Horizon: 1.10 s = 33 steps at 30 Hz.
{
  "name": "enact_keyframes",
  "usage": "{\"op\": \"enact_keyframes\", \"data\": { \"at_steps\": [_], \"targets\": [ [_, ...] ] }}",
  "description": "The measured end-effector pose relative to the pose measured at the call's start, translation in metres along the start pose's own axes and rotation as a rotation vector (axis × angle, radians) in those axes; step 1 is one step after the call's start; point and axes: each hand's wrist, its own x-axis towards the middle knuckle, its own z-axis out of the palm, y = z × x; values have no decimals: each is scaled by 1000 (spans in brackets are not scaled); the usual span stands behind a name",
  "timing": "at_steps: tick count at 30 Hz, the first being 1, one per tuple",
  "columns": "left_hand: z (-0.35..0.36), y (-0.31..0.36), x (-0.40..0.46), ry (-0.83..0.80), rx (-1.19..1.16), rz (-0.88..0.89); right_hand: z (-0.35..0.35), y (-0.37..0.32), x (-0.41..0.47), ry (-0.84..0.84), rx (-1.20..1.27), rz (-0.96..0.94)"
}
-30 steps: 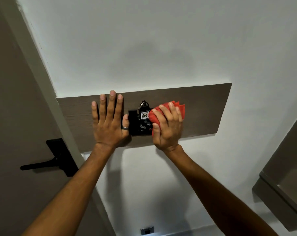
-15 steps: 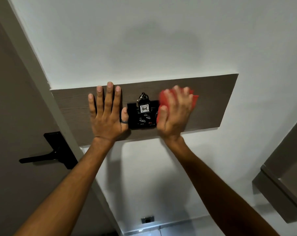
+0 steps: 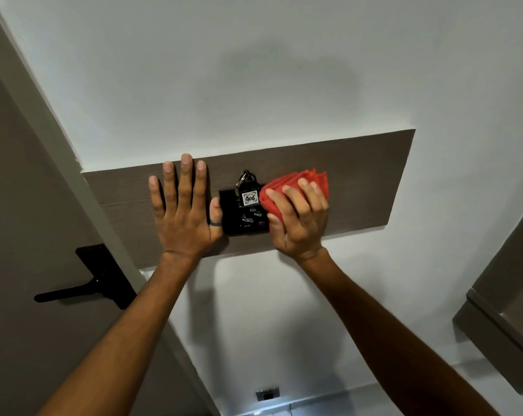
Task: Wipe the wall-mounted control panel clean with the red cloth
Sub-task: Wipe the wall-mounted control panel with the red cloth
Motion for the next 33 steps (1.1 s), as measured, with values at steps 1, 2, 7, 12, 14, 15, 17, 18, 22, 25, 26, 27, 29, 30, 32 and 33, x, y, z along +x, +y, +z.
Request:
{"op": "enact_keyframes", "data": {
  "at_steps": [1,2,7,12,14,15,17,18,22,25,26,27,29,30,32,33],
  "targets": [
    [0,1,0,0,-1,2,-1,3,-4,1,4,-4],
    [0,1,0,3,0,4,0,0,-3,15,16,34],
    [1,2,0,4,14,8,1,-29,6,26,63,191],
    [0,0,2,5,18,3,-3,14,12,-28,19,-92],
    [-1,-1,2,0,13,4,-1,10,10,-9,35,-55],
    [-1,-1,1,0,12,6,0,7,9,-1,51,-27],
    [-1,-2,1,4,10,11,0,8,11,9,78,3],
    [-1,-1,1,8,6,17,-2,11,13,8,79,-6],
    [0,-2,0,2,3,8,-4,29,12,-12,67,-110],
    [0,-2,0,6,5,9,-6,39,5,20,56,-89],
    [-1,-2,0,6,6,11,-7,41,3,31,53,-46],
    [-1,-1,1,5,6,12,-8,42,2,39,48,1],
    [-1,-1,1,-3,7,4,-11,38,2,37,38,104],
    [-1,-1,1,-3,10,0,-12,31,4,40,42,163],
    [0,-1,-1,0,5,5,-8,10,14,56,69,239],
    [0,-1,-1,0,8,8,-3,-2,19,54,70,230]
  ]
}}
